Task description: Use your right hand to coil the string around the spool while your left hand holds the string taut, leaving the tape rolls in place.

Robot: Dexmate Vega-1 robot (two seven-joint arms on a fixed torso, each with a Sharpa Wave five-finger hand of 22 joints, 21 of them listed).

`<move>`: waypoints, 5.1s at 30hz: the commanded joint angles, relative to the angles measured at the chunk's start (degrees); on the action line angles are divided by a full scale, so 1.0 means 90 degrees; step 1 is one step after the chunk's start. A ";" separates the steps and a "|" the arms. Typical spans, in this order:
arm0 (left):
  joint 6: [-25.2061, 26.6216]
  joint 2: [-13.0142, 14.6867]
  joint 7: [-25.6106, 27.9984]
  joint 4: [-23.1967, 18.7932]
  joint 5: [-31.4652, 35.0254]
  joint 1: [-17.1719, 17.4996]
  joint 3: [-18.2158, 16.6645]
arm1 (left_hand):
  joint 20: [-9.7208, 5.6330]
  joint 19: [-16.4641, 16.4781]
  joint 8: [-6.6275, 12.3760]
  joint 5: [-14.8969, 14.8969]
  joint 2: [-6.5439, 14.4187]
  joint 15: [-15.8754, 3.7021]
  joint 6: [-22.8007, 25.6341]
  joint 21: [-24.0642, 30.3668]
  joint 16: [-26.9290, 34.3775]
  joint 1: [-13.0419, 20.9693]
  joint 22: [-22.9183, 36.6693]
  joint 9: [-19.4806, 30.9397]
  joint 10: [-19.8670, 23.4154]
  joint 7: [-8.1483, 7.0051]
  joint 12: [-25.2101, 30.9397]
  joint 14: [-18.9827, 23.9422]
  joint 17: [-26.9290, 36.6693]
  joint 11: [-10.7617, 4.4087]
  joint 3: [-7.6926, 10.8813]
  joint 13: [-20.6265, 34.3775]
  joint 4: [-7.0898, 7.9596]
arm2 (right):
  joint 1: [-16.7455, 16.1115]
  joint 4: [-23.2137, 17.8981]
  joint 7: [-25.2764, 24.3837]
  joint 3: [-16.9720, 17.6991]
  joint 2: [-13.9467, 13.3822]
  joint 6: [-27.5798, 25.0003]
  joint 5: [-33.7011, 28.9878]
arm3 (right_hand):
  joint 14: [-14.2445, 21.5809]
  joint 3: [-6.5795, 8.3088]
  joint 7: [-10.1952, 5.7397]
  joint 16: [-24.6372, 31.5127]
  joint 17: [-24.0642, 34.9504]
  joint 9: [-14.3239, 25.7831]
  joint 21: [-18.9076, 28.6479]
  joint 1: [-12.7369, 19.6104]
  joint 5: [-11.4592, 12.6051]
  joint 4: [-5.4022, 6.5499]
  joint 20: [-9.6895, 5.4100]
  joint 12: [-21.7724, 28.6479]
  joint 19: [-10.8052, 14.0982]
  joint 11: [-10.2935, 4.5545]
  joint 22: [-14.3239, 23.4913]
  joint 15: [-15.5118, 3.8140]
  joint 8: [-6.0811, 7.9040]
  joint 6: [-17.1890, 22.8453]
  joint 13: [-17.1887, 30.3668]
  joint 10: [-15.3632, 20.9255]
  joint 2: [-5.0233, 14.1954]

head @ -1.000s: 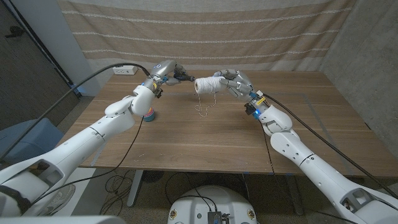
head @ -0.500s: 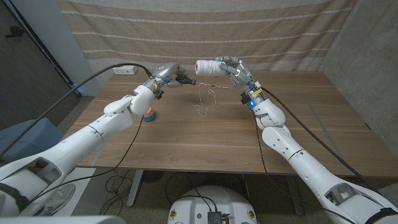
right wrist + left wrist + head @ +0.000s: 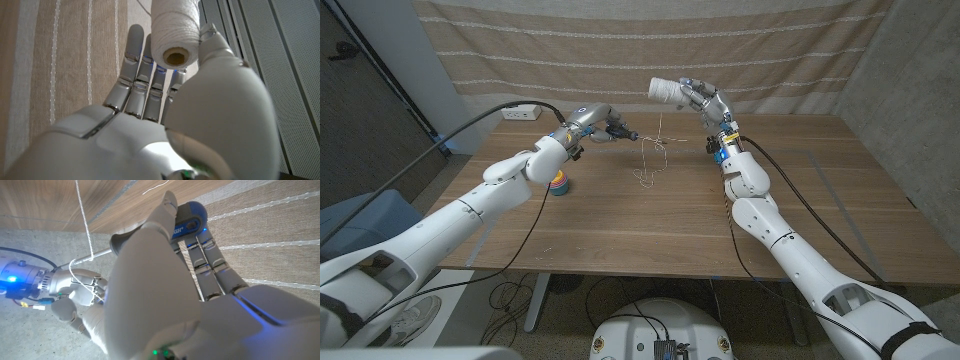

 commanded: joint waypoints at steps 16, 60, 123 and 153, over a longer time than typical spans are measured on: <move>-0.0691 -0.0154 -0.0137 0.0327 -0.0800 -0.0029 -0.0341 | -0.0777 -0.0083 0.0000 0.0034 0.0643 -0.0859 0.0554 0.1407 0.0022 0.0561 0.0036 0.0033 0.0061 0.0525 -0.0043 0.0816 0.1018 0.0014 0.0353 0.0461 0.0291 | 0.0260 0.1427 -0.2224 0.0068 0.0275 -0.0121 -0.1225 | 0.1296 -0.0002 0.0010 -0.0052 0.1761 0.0017 0.0146 0.1575 0.0017 0.0031 -0.0810 -0.0060 -0.0181 0.0060 -0.0096 -0.1664 -0.0034 0.0024 0.0026 0.0036 0.1514; 0.0549 -0.0358 0.0908 0.0018 0.0260 -0.0068 -0.0262 | -0.0810 -0.0126 -0.0031 0.0044 0.0626 -0.0873 0.0575 0.1513 -0.0017 0.0544 0.0037 0.0062 0.0139 0.0518 -0.0128 0.0871 0.1003 -0.0018 0.0357 0.0507 0.0296 | -0.0903 0.0118 0.0938 -0.0103 -0.1591 -0.1188 0.0279 | 0.1326 0.0000 0.0013 -0.0187 0.1885 0.0026 0.0430 0.1588 0.0013 0.0039 -0.0810 -0.0103 -0.0333 0.0080 -0.0405 -0.1665 -0.0057 0.0008 0.0131 0.0021 0.1520; 0.0631 -0.0079 0.0421 -0.0450 0.0334 0.0202 -0.0075 | -0.0829 -0.0167 -0.0083 0.0063 0.0599 -0.0892 0.0603 0.1610 -0.0058 0.0499 0.0023 0.0080 0.0180 0.0490 -0.0261 0.0890 0.1068 -0.0032 0.0395 0.0591 0.0291 | 0.0246 -0.0119 0.1910 -0.0134 -0.0481 -0.0392 0.0597 | 0.1348 0.0014 -0.0019 -0.0338 0.2014 0.0050 0.0827 0.1600 0.0000 0.0048 -0.0816 -0.0207 -0.0535 0.0010 -0.0796 -0.1662 -0.0050 0.0008 0.0174 0.0053 0.1526; -0.0098 -0.0214 0.0321 0.0104 -0.0378 0.0078 -0.0242 | -0.0827 -0.0197 -0.0105 0.0060 0.0606 -0.0881 0.0598 0.1639 -0.0079 0.0512 0.0022 0.0091 0.0202 0.0502 -0.0322 0.0896 0.1065 -0.0033 0.0392 0.0625 0.0287 | 0.0789 0.1671 -0.1202 -0.0104 0.0086 -0.0243 -0.1070 | 0.1385 0.0013 -0.0013 -0.0409 0.2037 0.0046 0.0996 0.1603 0.0006 0.0045 -0.0812 -0.0254 -0.0593 0.0012 -0.0978 -0.1656 -0.0056 0.0017 0.0185 0.0061 0.1514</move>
